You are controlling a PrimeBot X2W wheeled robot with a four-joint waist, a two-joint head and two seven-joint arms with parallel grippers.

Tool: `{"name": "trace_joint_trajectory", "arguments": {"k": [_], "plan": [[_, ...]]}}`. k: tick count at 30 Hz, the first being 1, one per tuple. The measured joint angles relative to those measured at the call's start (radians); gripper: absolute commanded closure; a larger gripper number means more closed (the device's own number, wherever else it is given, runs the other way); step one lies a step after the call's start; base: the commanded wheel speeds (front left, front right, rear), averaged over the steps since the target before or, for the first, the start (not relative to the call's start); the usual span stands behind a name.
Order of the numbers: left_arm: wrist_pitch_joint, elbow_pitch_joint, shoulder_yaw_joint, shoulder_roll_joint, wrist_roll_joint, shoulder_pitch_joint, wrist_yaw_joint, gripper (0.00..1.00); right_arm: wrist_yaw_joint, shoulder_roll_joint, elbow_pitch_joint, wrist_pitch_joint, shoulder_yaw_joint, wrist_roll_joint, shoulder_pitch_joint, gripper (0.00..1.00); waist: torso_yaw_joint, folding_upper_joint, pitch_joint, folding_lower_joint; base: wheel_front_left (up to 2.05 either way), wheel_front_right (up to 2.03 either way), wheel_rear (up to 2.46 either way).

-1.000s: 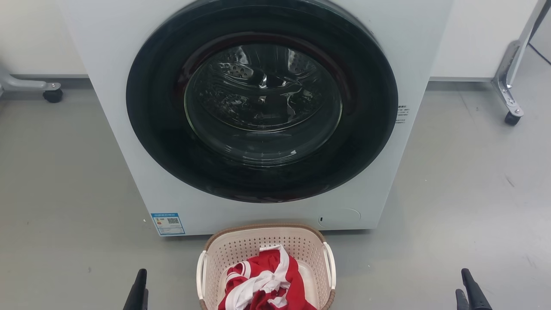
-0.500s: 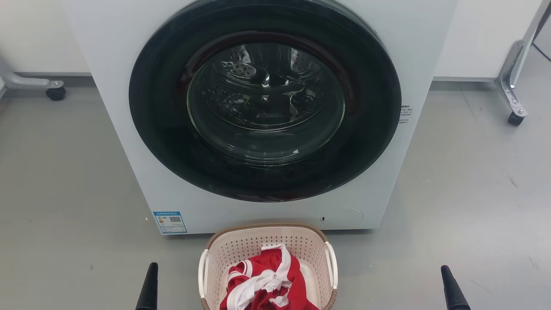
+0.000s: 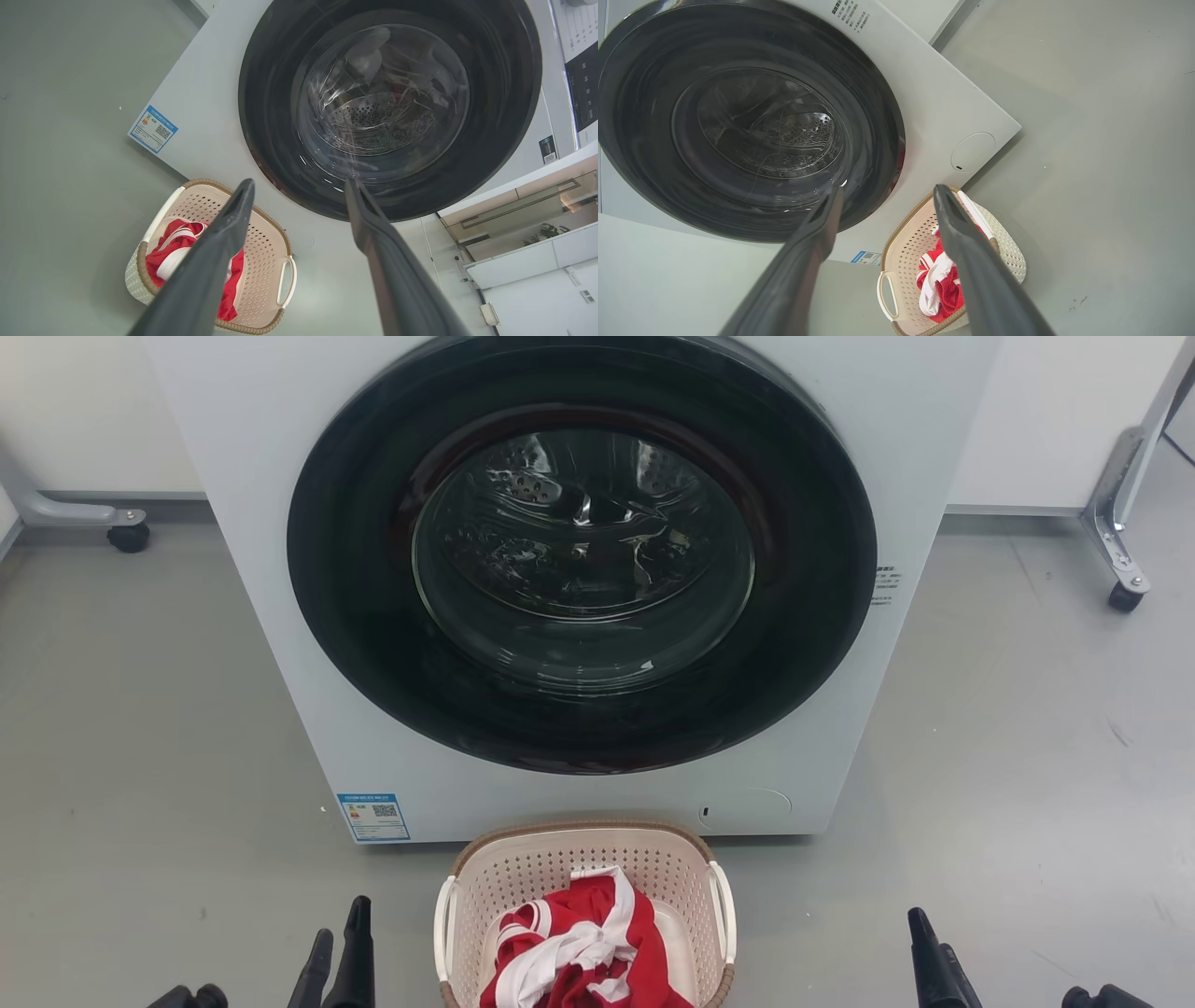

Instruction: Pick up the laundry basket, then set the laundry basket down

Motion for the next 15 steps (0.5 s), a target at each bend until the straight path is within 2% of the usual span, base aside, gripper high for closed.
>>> {"name": "trace_joint_trajectory", "arguments": {"k": [5, 15], "plan": [[-0.016, -0.004, -0.046, 0.033, 0.135, 0.000, 0.011, 0.00, -0.016, -0.003, -0.003, -0.018, 0.029, -0.083, -0.002, 0.00, 0.001, 0.0000, -0.002, 0.0001, 0.00, 0.00, 0.00], [-0.054, -0.015, -0.089, 0.052, 0.325, 0.009, 0.040, 0.00, -0.043, -0.017, -0.013, -0.053, 0.082, -0.264, -0.001, 0.00, 0.003, 0.0000, -0.009, 0.0000, 0.00, 0.00, 0.00]]}}
